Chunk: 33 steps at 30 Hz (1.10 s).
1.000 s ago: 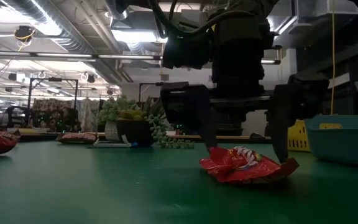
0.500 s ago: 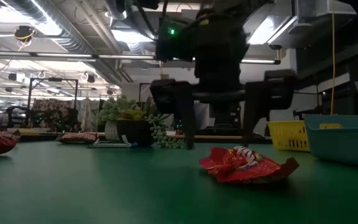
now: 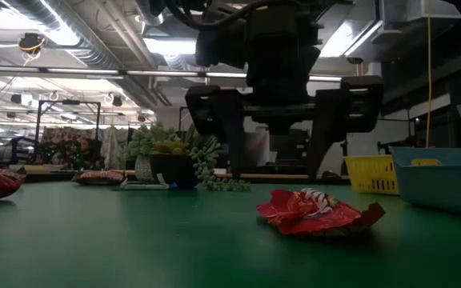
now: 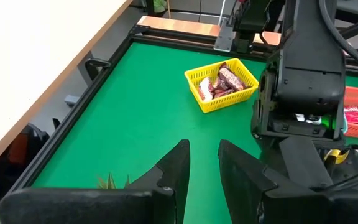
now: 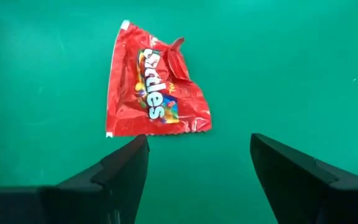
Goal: Sort candy
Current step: Put the red candy into the orange bin
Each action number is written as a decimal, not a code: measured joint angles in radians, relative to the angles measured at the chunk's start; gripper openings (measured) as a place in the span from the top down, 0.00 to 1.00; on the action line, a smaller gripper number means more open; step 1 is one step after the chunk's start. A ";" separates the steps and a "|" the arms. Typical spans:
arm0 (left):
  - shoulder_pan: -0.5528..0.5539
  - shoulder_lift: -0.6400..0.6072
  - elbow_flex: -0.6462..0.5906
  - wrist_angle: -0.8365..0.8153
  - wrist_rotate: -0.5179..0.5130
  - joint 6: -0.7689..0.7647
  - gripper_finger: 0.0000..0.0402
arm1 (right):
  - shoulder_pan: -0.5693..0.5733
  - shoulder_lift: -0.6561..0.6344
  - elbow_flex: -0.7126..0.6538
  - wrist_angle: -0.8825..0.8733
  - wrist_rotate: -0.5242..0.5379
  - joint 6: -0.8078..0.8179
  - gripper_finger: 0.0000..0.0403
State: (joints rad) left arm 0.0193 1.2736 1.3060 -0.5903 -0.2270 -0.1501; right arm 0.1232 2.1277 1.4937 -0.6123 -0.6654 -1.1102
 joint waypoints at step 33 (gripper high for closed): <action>-0.001 0.000 0.000 0.000 0.007 -0.005 0.80 | 0.167 0.000 0.008 0.060 0.440 0.228 0.31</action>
State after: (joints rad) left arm 0.0181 1.2736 1.3060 -0.5907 -0.2195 -0.1551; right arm 0.2905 2.1273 1.5013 -0.5520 -0.2259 -0.8821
